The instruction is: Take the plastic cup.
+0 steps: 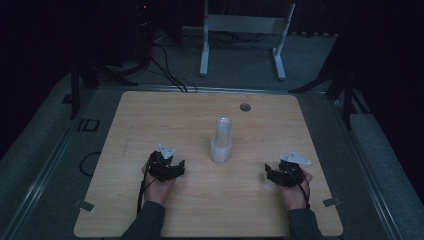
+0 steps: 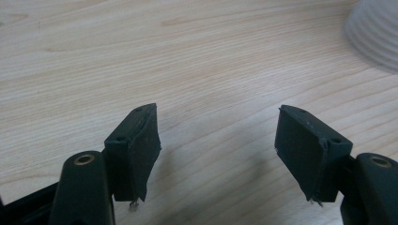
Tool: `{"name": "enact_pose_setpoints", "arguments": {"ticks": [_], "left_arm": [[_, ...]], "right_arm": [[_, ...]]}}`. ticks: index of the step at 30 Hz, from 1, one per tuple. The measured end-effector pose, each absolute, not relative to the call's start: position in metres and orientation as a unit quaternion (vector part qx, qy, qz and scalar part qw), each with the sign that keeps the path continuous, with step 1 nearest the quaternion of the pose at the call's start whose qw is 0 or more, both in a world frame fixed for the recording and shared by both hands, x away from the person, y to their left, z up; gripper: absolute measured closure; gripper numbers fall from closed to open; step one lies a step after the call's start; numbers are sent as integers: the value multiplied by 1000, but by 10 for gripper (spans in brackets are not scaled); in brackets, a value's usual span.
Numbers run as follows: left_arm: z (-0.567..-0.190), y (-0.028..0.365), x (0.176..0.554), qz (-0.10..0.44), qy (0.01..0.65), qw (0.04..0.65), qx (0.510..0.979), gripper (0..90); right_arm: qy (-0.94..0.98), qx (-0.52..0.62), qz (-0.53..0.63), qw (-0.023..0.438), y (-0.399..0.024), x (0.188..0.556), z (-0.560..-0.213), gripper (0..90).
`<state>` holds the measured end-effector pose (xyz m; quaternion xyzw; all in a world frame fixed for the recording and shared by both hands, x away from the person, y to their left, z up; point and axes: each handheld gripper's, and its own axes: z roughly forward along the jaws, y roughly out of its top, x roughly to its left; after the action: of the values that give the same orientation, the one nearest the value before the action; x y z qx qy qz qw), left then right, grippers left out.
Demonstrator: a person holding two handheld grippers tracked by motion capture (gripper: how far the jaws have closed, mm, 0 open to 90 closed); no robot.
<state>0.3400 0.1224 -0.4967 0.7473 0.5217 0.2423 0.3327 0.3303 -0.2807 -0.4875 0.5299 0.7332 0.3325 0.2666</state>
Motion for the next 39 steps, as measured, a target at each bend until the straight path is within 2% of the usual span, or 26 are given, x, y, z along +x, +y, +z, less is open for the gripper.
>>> {"name": "enact_pose_setpoints", "arguments": {"ticks": [12, 21, 39], "left_arm": [[-486, 118, 337, 239, 507, 361, 745, 256], [-471, 108, 335, 247, 477, 385, 751, 256], [-454, 85, 343, 227, 421, 420, 771, 261]], "right_arm": [[734, 514, 352, 271, -278, 327, -472, 355], [739, 492, 373, 270, -268, 328, -456, 360], [751, 458, 393, 269, -248, 335, -433, 360]]}}
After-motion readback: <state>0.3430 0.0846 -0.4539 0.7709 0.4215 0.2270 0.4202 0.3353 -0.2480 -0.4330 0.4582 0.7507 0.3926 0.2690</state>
